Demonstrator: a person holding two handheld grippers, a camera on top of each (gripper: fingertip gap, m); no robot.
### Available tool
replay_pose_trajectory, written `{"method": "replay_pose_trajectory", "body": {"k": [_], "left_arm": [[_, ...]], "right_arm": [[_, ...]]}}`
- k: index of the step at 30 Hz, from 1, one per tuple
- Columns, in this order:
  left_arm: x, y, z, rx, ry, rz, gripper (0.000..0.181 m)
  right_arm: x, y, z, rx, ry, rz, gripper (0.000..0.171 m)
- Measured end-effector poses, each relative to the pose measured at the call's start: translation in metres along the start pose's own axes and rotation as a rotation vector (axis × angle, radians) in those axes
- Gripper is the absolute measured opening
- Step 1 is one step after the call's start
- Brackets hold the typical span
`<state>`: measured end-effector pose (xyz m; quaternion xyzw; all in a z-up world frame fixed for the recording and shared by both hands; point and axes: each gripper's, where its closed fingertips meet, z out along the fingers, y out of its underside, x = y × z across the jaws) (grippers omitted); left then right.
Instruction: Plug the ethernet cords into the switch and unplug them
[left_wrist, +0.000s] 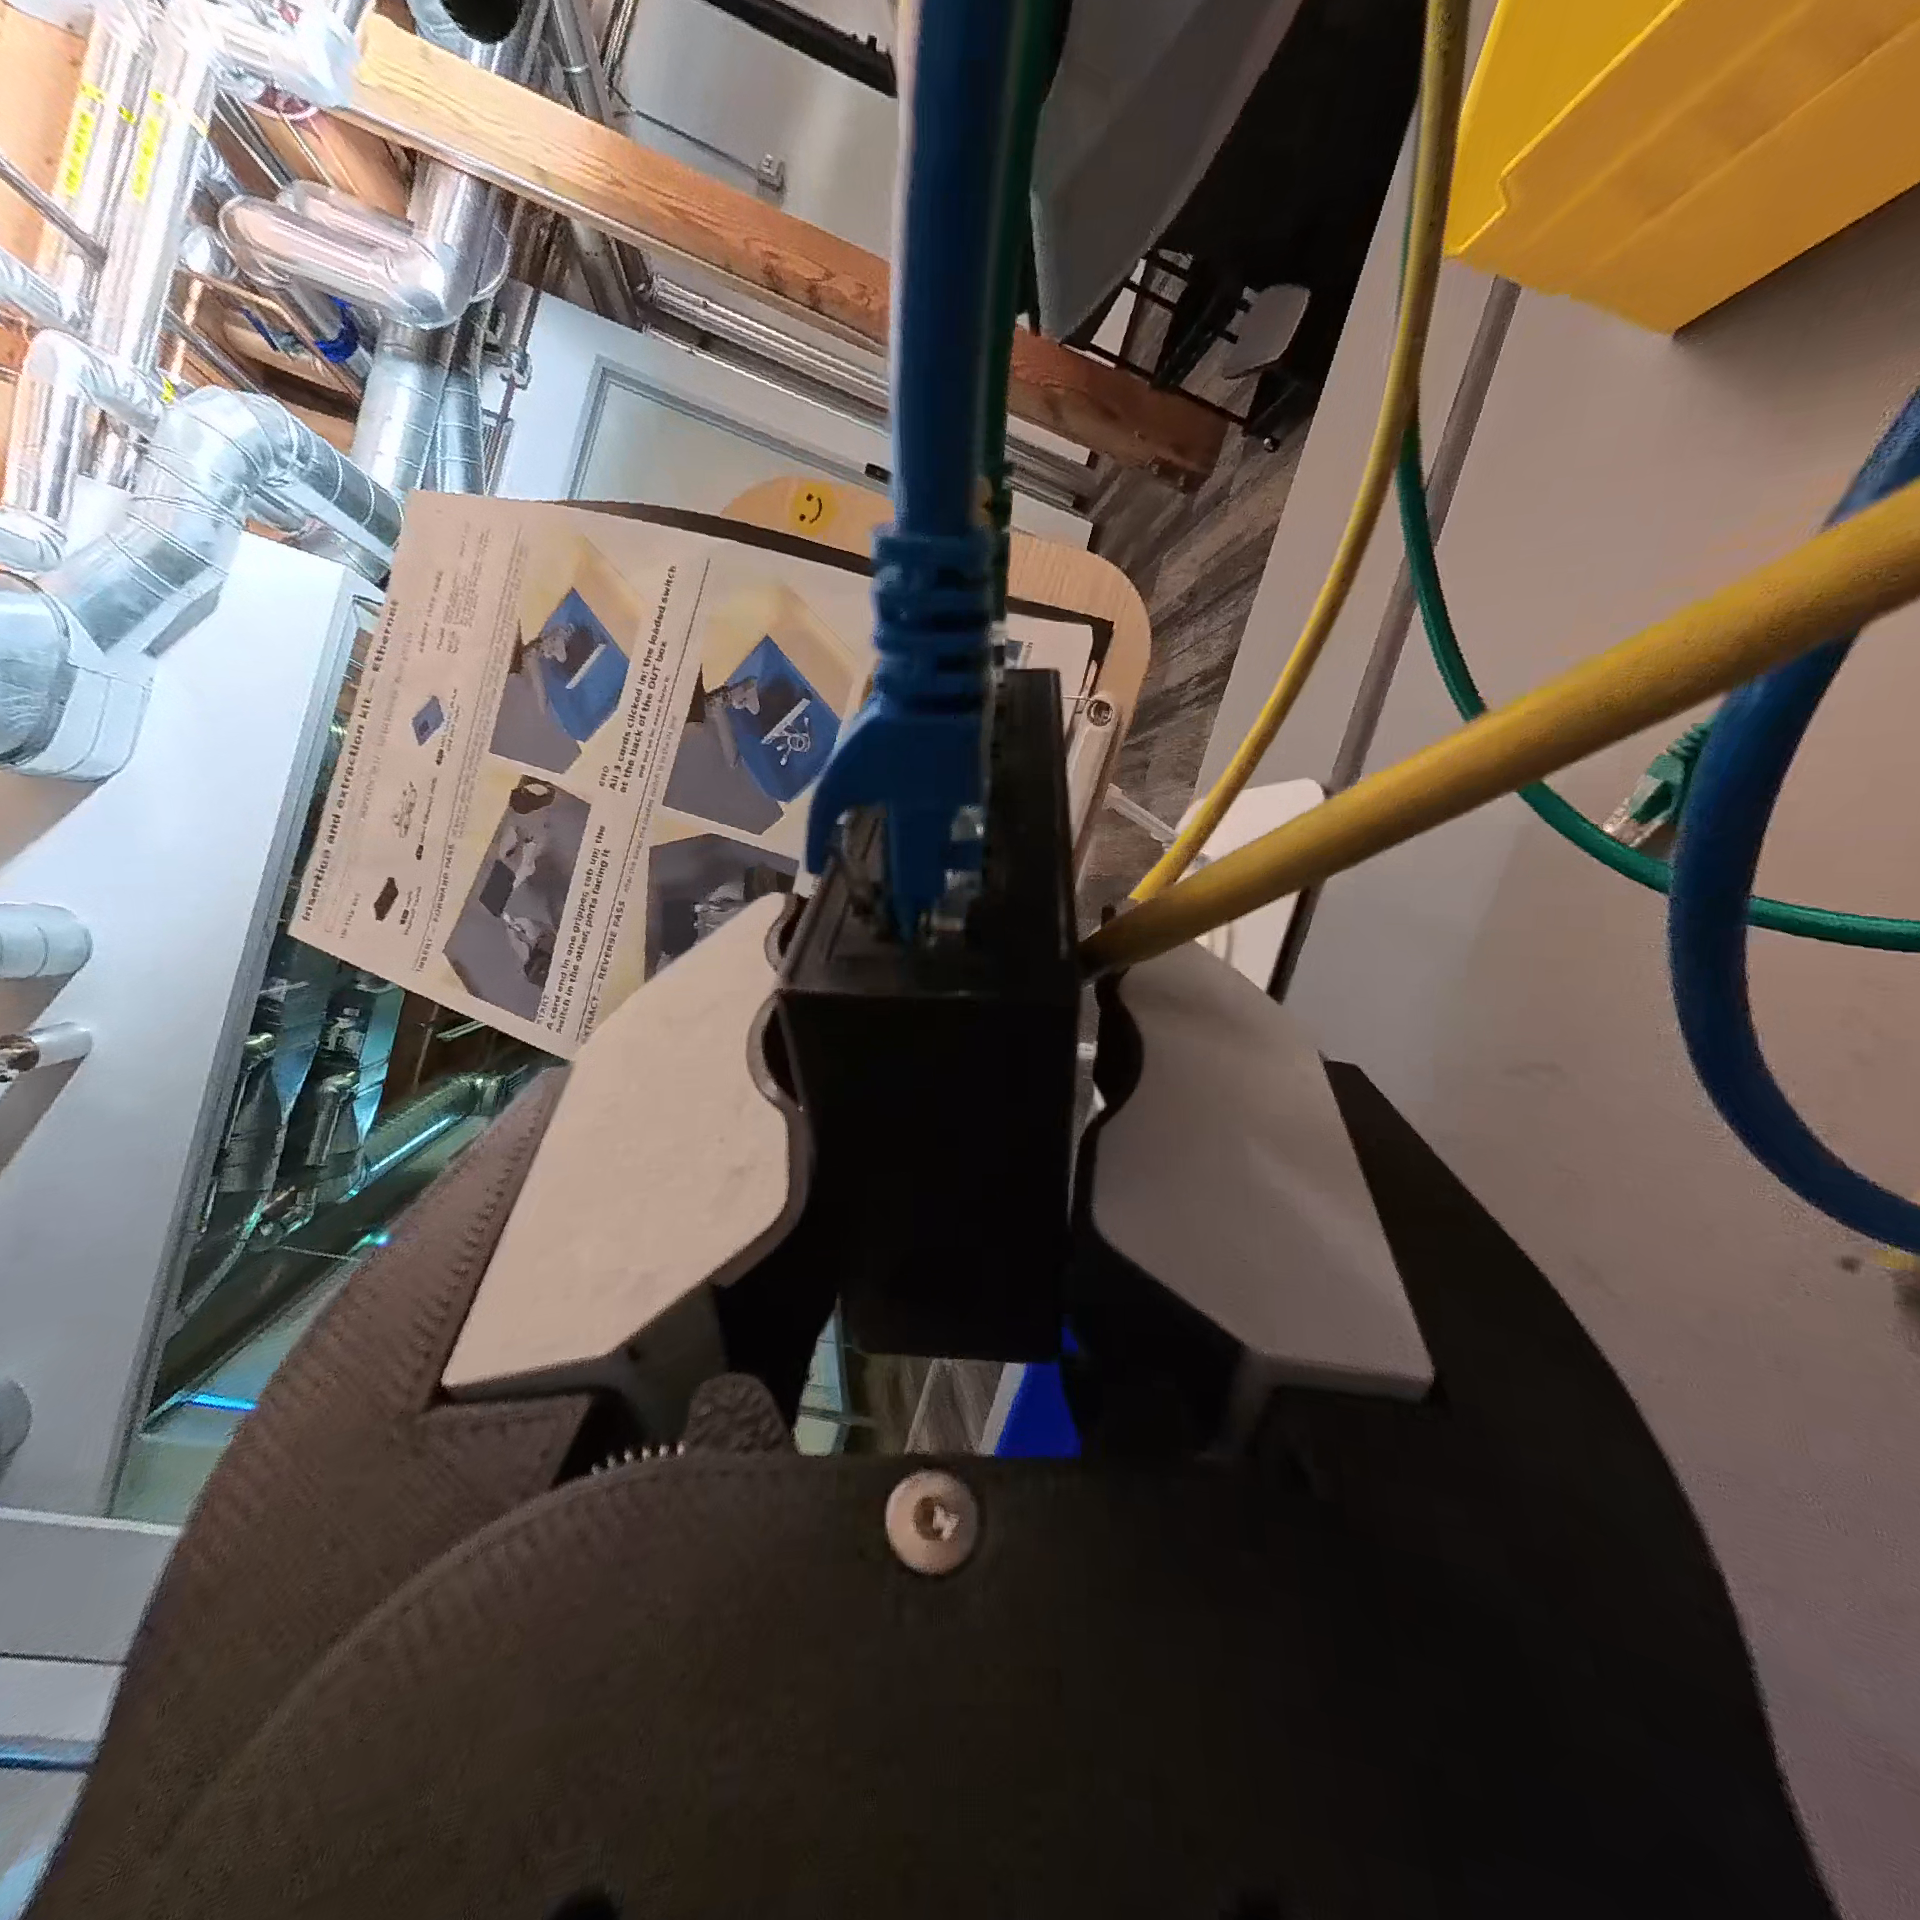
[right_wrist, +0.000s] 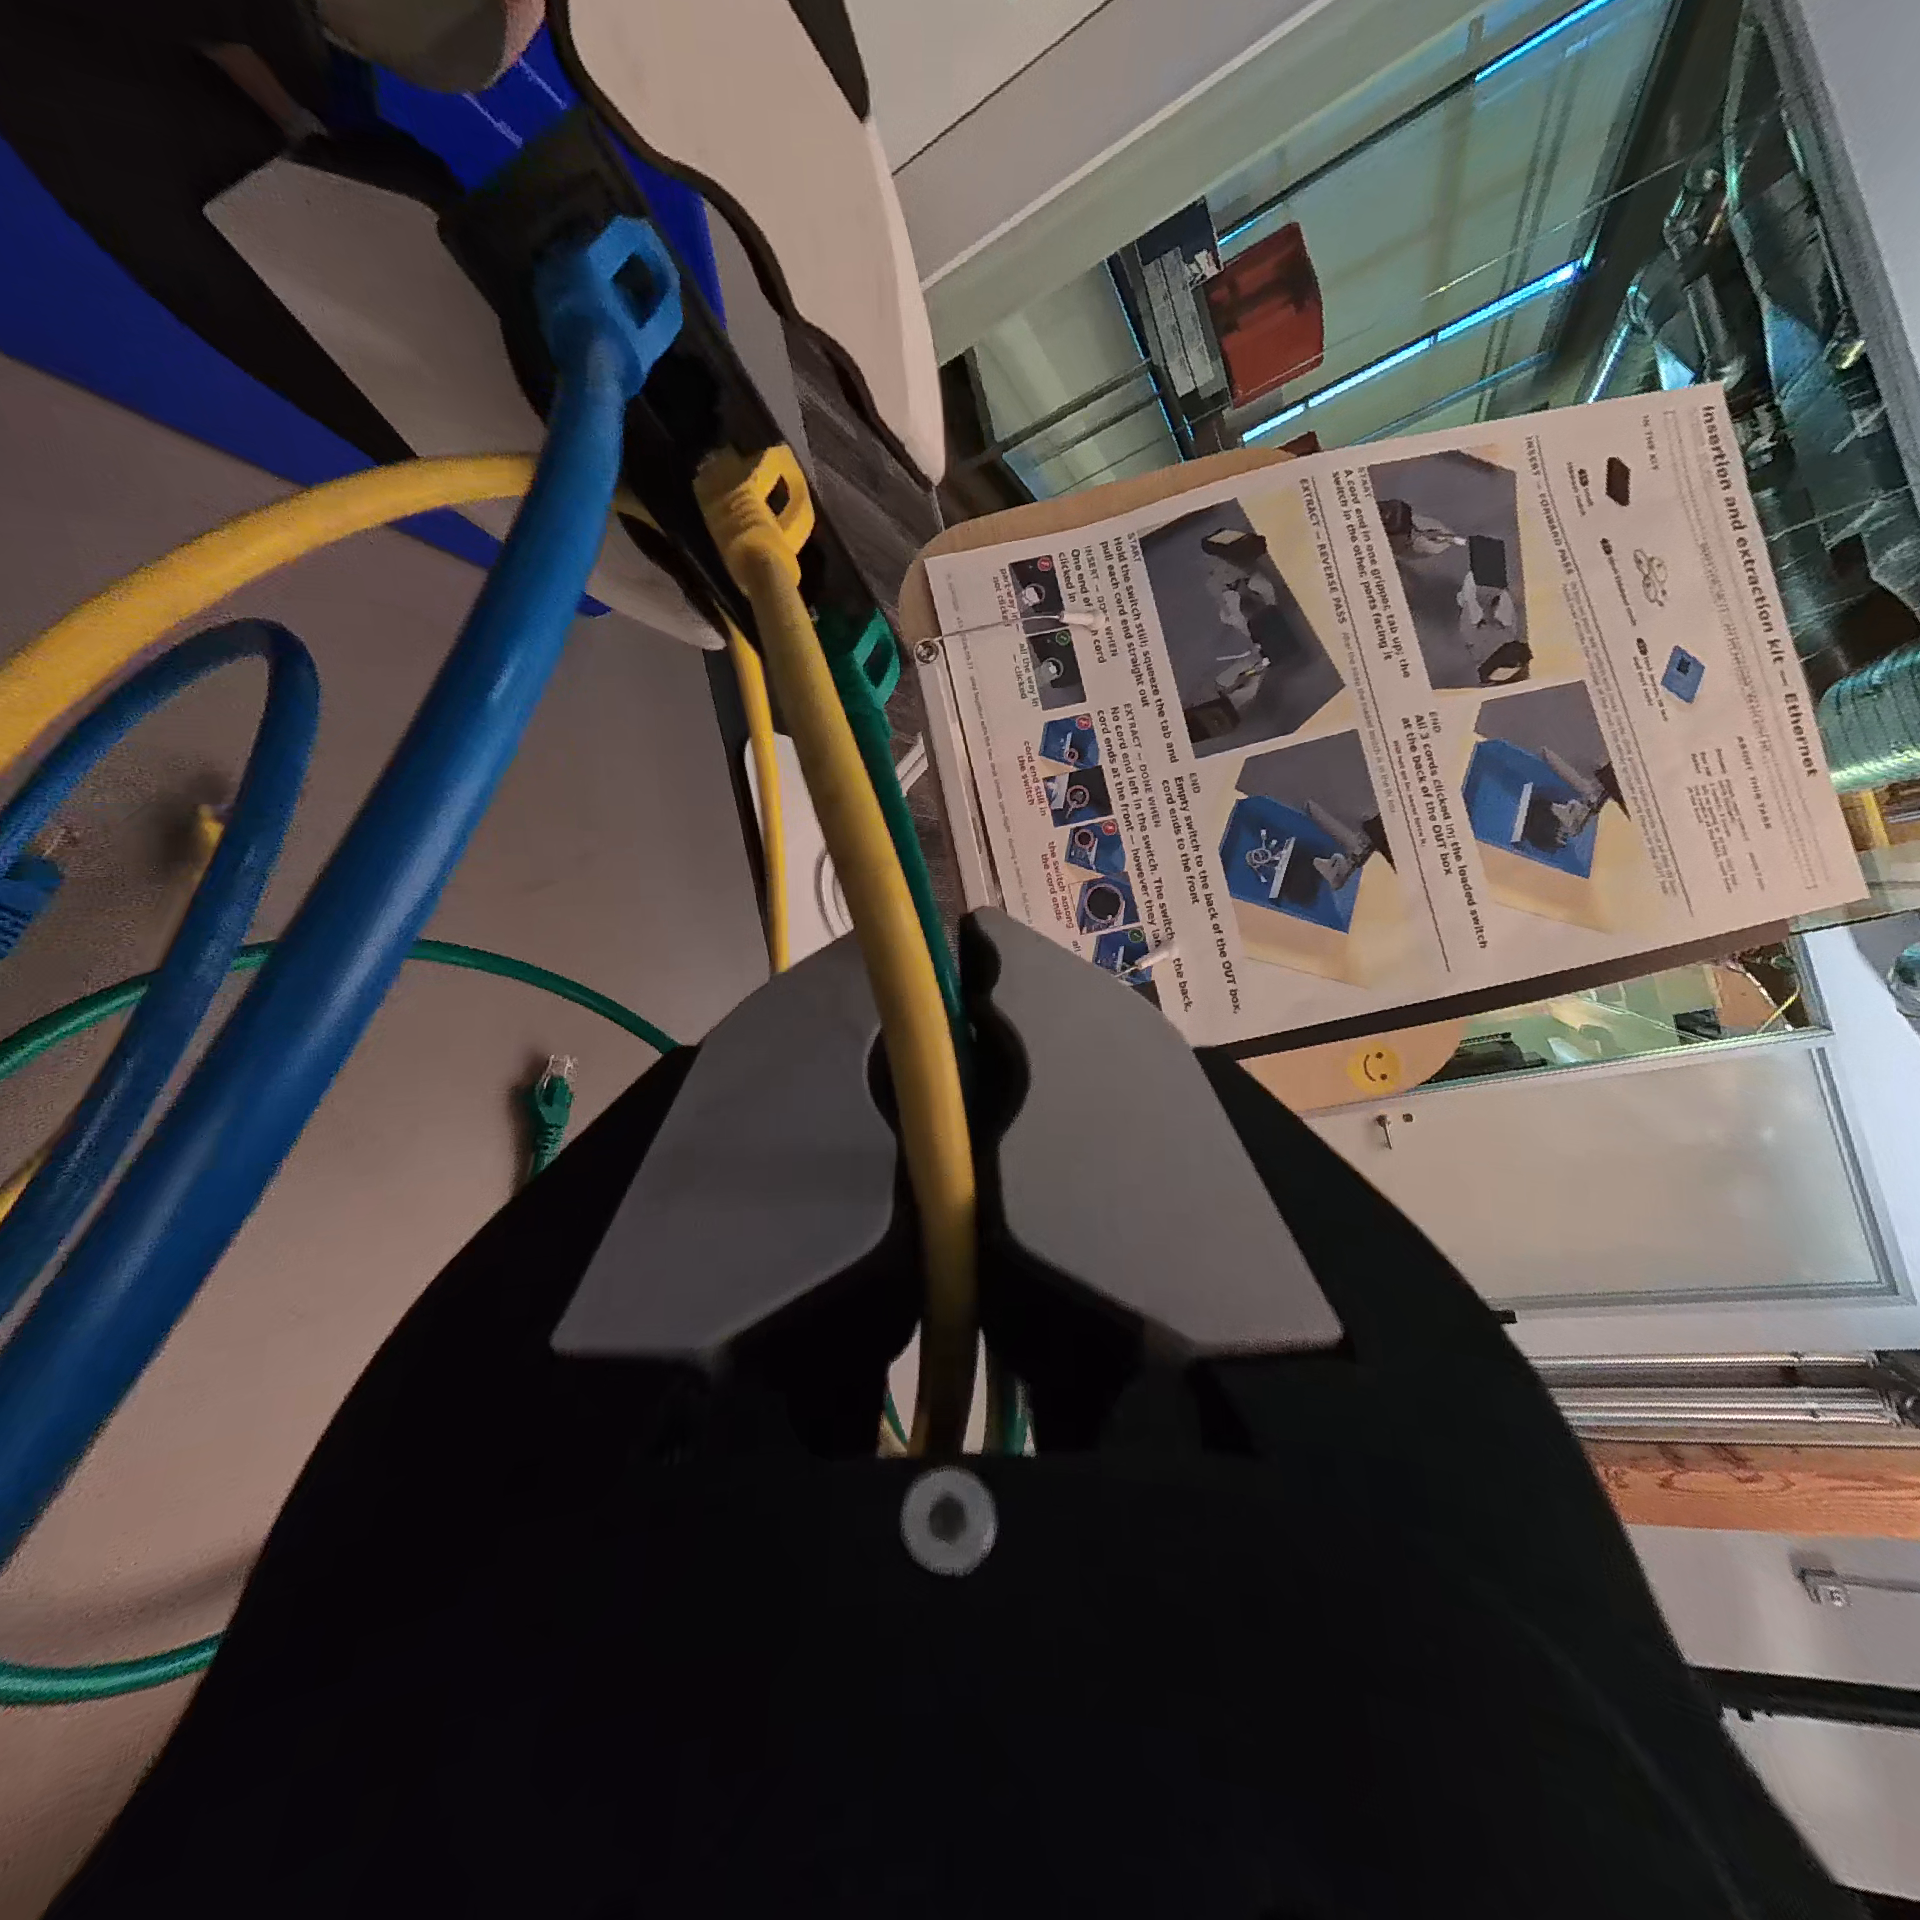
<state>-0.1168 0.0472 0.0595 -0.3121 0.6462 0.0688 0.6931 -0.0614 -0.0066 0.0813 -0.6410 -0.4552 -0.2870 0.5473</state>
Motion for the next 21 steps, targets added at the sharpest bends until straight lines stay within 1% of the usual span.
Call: {"method": "replay_pose_trajectory", "body": {"k": [5,7,9,14,16,20,21], "left_arm": [[-0.007,-0.008,-0.008,0.047,0.011,-0.056,0.051],[-0.006,-0.014,-0.013,0.079,0.032,-0.071,0.038],[-0.004,-0.017,-0.015,0.086,0.048,-0.063,0.035],[-0.001,-0.015,-0.015,0.075,0.049,-0.017,0.033],[-0.006,-0.014,-0.015,0.054,0.016,0.025,0.033],[-0.015,-0.005,-0.015,-0.012,-0.062,0.133,0.033],[-0.017,-0.004,-0.015,-0.012,-0.071,0.135,0.034]], "right_arm": [[0.013,0.009,-0.007,-0.043,0.048,0.018,0.006],[0.018,0.009,-0.010,-0.023,0.069,0.018,0.005],[0.019,0.006,-0.013,-0.002,0.075,0.009,0.005],[0.017,0.007,-0.014,-0.013,0.070,-0.029,0.006],[0.018,0.009,-0.013,-0.017,0.082,-0.027,0.010],[0.017,0.006,-0.015,0.011,0.056,-0.005,0.028],[0.015,0.006,-0.018,0.016,0.042,-0.012,0.028]]}}
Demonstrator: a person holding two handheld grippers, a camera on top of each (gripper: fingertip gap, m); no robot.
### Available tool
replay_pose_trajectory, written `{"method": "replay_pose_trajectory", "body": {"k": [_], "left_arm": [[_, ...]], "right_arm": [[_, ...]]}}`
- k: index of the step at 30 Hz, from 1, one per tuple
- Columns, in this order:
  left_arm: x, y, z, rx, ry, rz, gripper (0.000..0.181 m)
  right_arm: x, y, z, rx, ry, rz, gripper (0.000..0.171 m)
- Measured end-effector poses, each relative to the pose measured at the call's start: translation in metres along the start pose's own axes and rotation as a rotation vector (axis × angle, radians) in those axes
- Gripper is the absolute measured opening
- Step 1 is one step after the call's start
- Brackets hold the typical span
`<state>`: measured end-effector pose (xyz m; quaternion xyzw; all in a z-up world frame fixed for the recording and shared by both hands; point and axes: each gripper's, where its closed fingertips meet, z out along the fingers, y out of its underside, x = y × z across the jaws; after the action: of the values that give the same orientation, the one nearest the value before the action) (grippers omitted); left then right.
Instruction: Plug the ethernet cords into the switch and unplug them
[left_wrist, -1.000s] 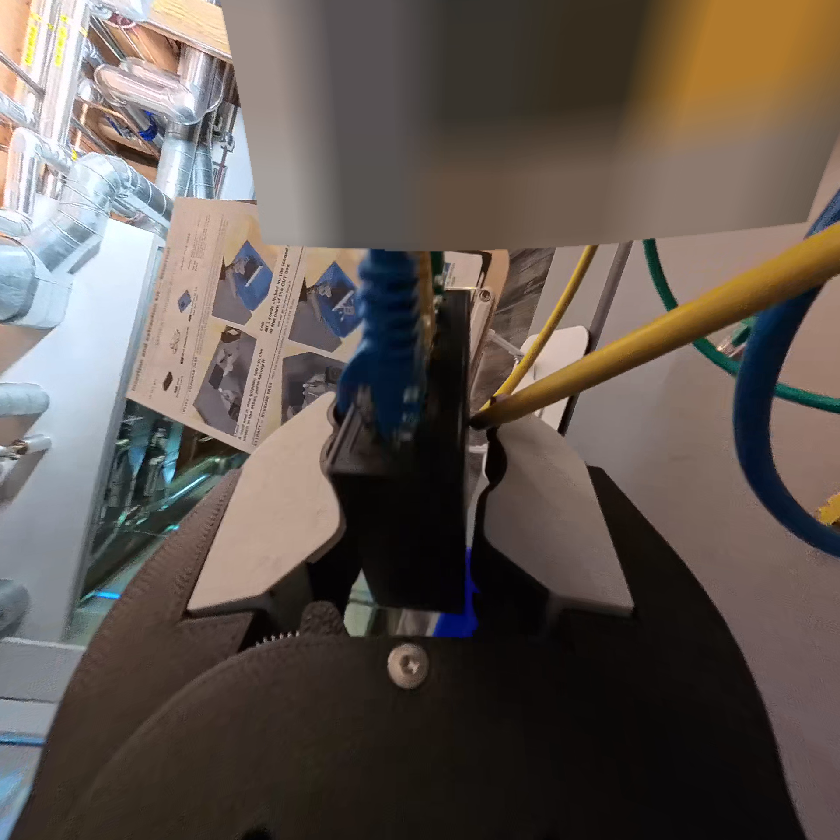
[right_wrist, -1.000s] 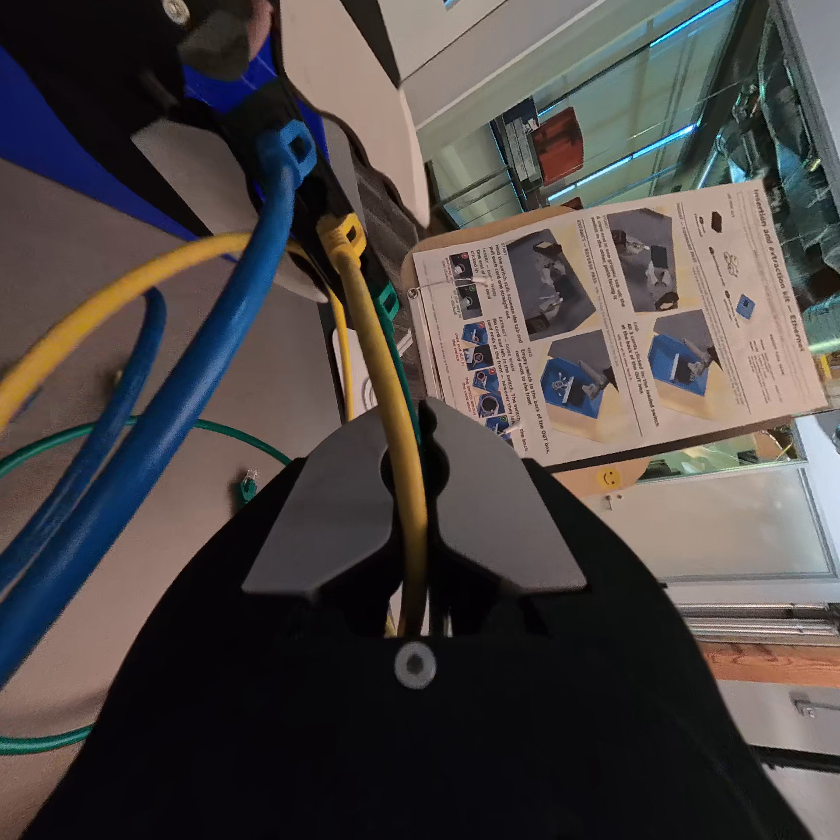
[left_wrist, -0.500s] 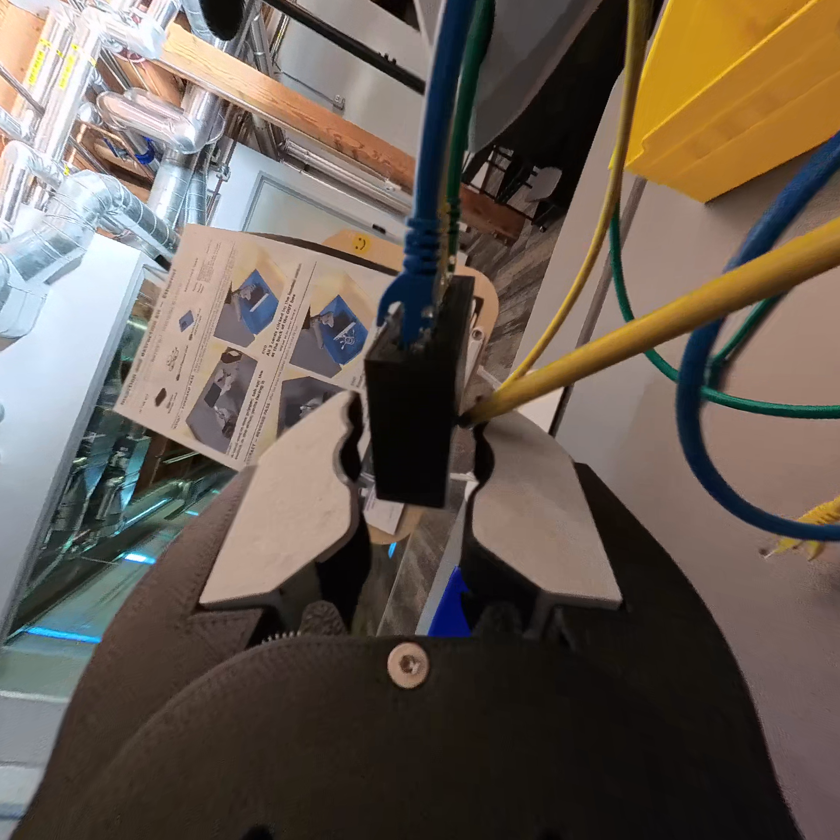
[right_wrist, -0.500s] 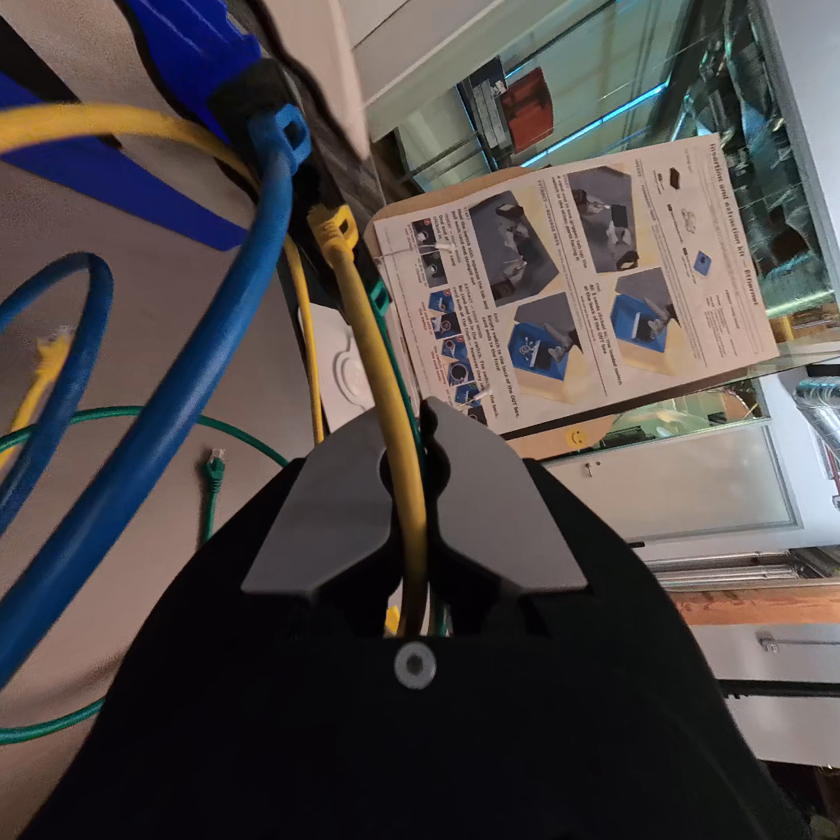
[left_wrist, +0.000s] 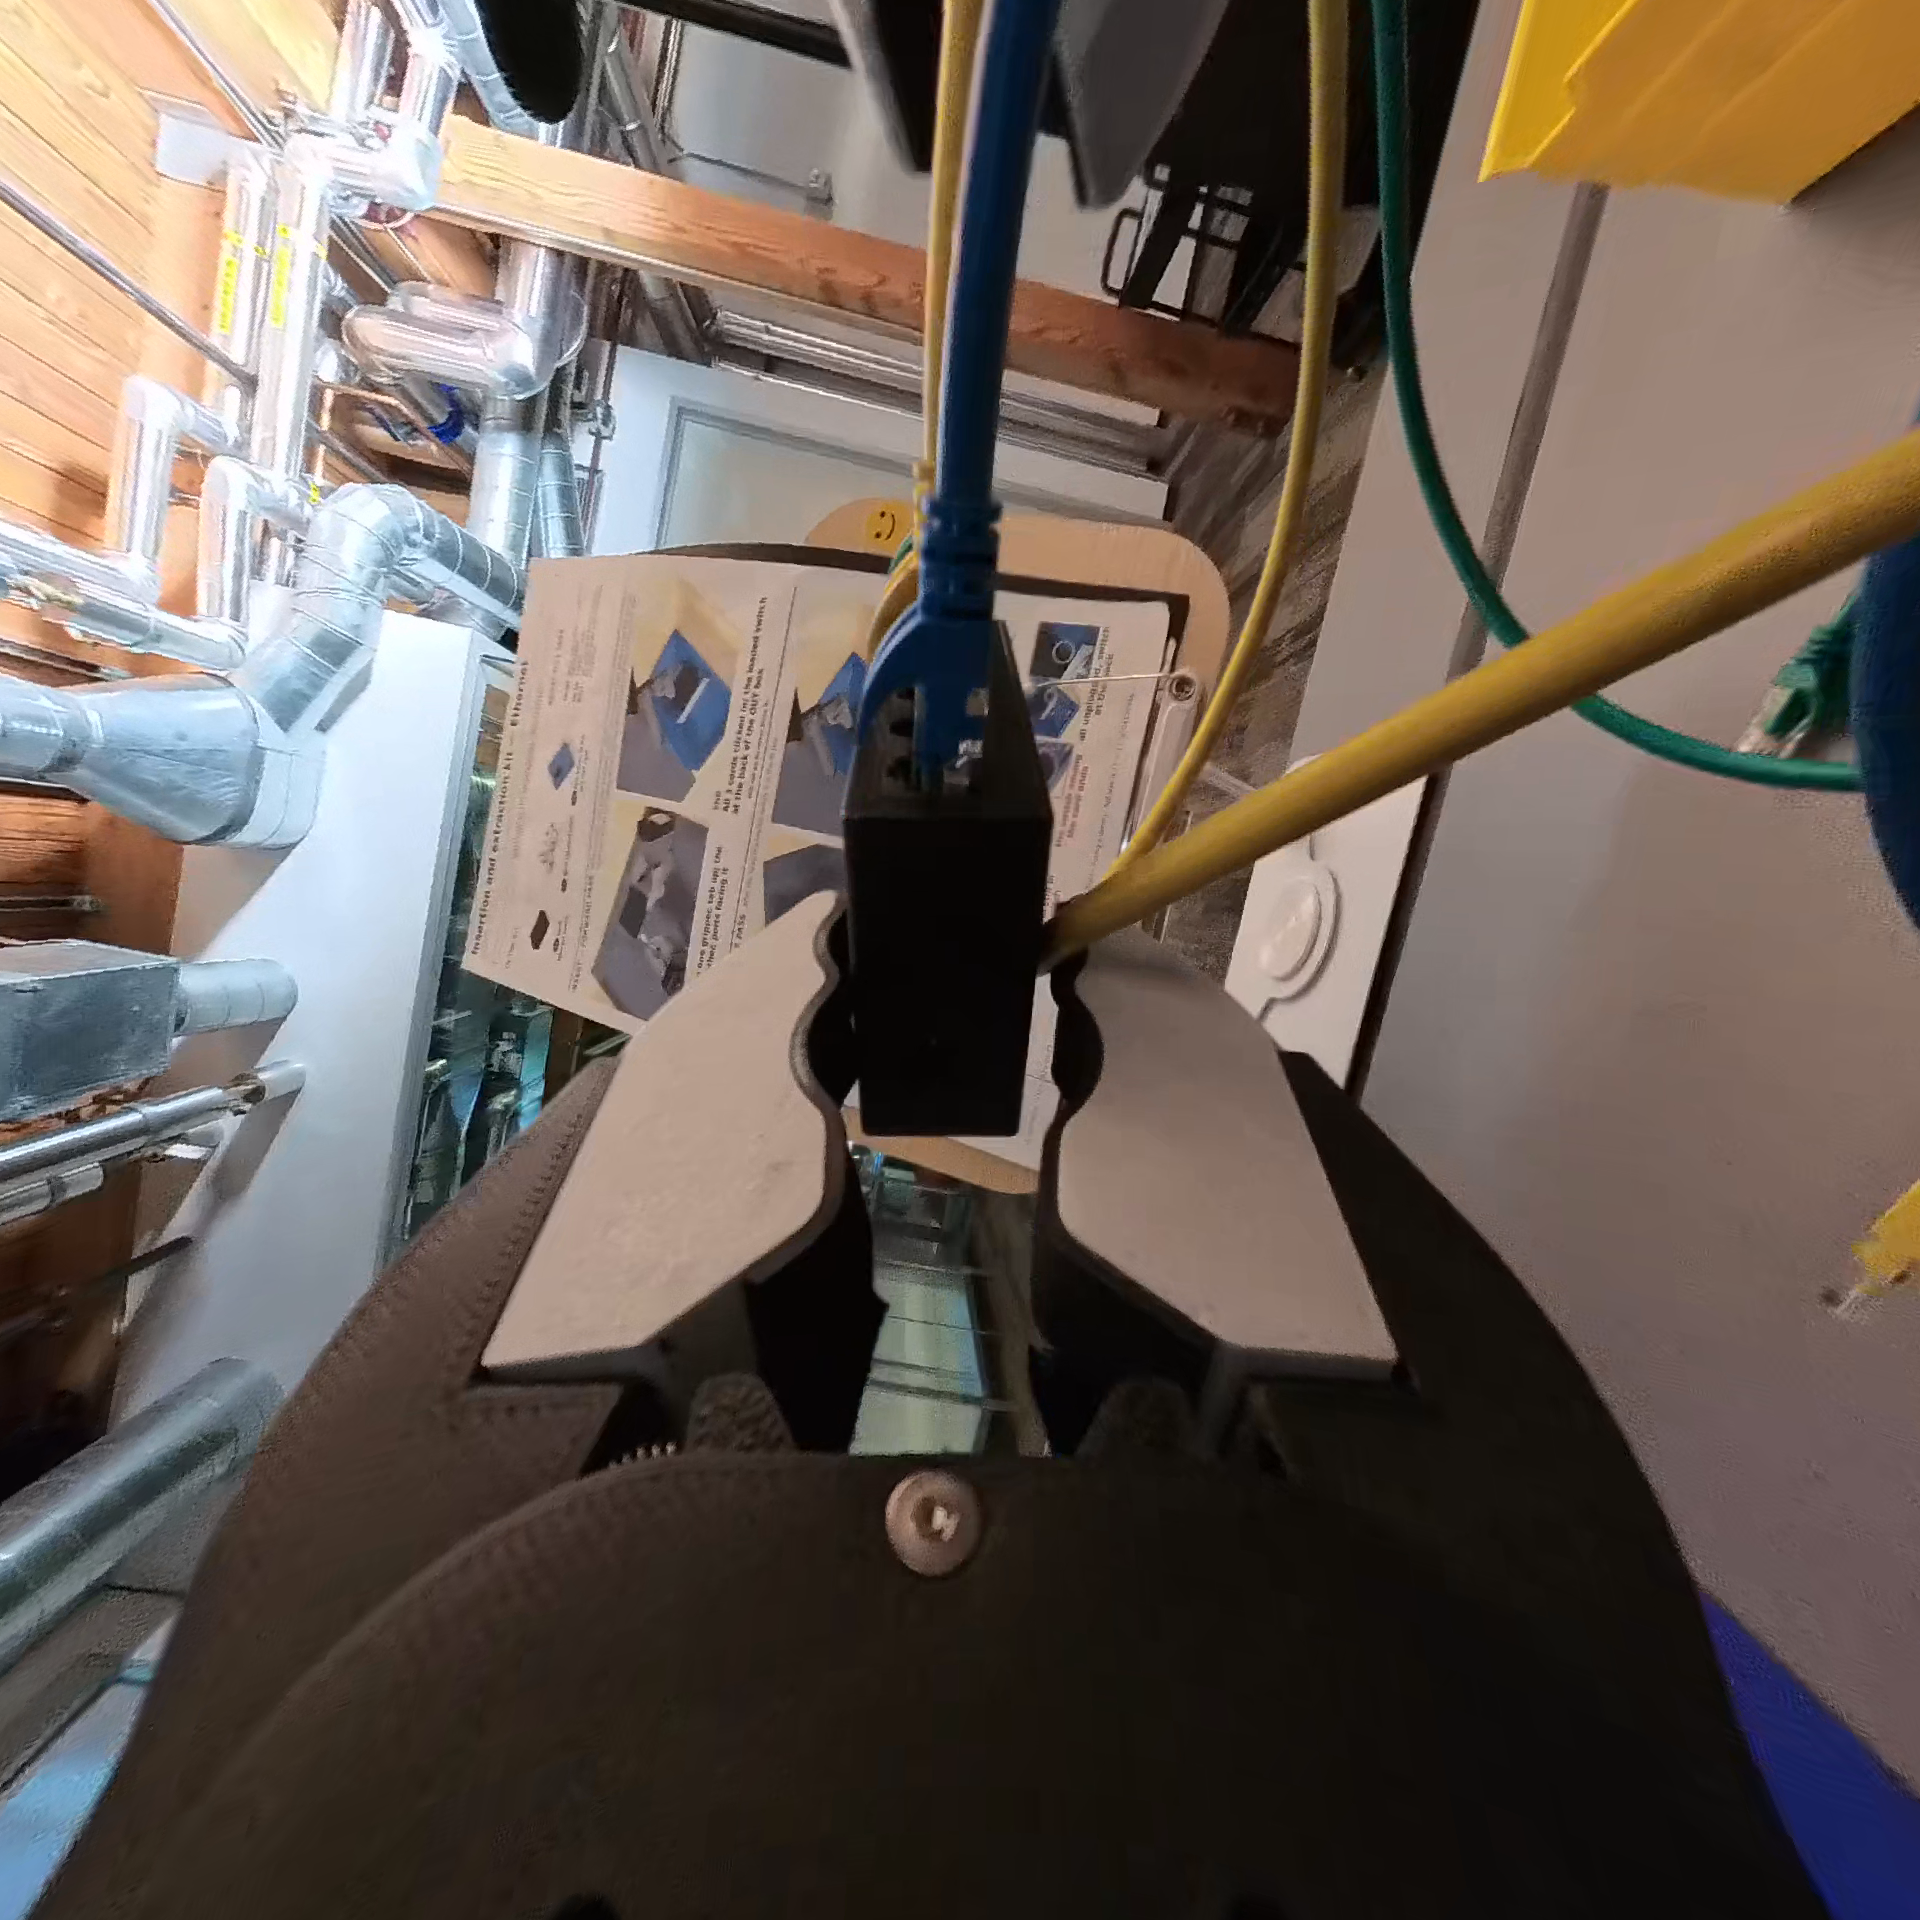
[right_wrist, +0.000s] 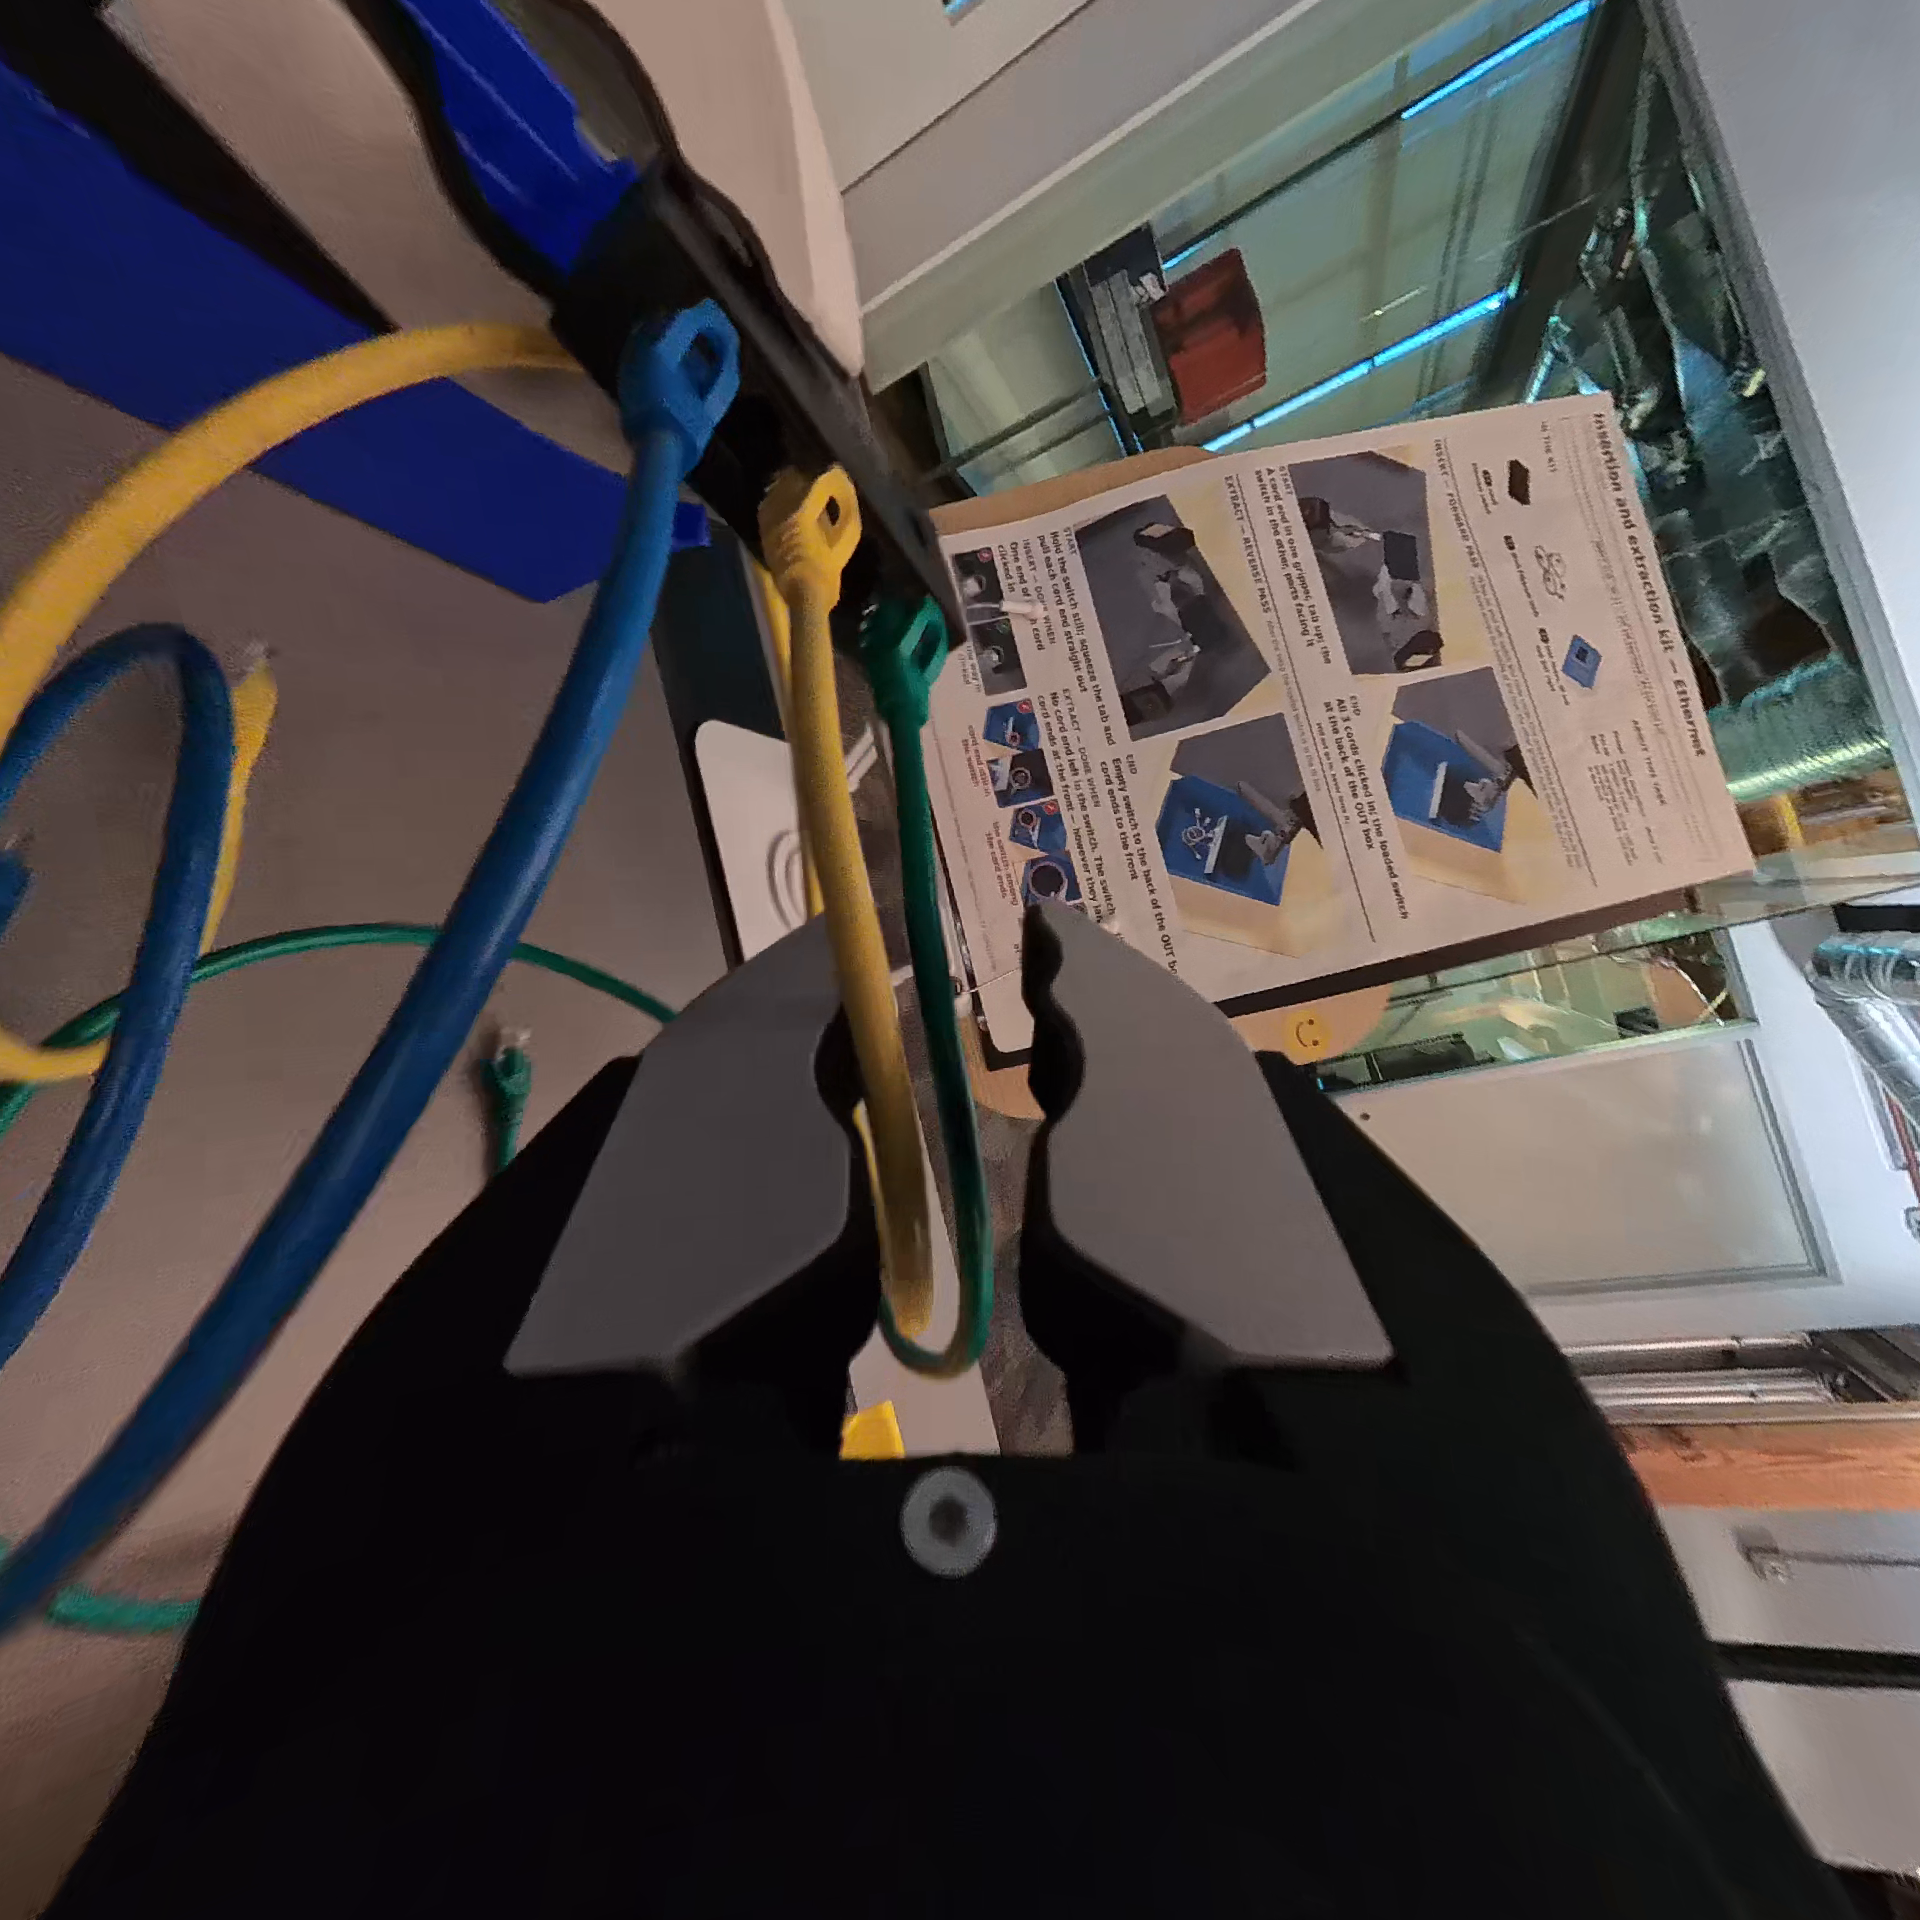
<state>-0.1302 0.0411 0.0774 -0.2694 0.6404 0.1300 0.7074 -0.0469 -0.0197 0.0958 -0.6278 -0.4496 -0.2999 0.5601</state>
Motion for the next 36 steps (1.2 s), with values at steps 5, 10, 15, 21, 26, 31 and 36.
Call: {"method": "replay_pose_trajectory", "body": {"k": [5,10,15,21,26,31,36], "left_arm": [[-0.011,0.008,-0.002,-0.003,-0.010,-0.086,0.033],[-0.023,0.006,-0.007,0.044,0.015,-0.266,0.034],[-0.034,0.010,-0.009,0.066,0.050,-0.448,0.034],[-0.045,0.006,-0.016,0.133,0.065,-0.568,0.034],[-0.042,0.006,-0.019,0.092,-0.017,-0.329,0.034],[-0.022,-0.010,-0.016,0.098,0.005,-0.165,0.034],[-0.006,-0.005,-0.005,0.007,0.034,-0.073,0.034]], "right_arm": [[0.012,-0.009,-0.022,0.089,0.002,0.065,0.028],[0.022,-0.048,-0.049,0.272,0.009,0.173,0.024],[0.053,-0.079,-0.087,0.352,0.206,0.231,0.020],[0.043,-0.114,-0.115,0.517,0.124,0.283,0.019],[0.016,-0.120,-0.104,0.497,0.023,0.147,0.019],[0.017,-0.088,-0.077,0.364,0.100,-0.022,0.015],[0.000,-0.094,-0.063,0.417,-0.050,0.082,0.018]]}}
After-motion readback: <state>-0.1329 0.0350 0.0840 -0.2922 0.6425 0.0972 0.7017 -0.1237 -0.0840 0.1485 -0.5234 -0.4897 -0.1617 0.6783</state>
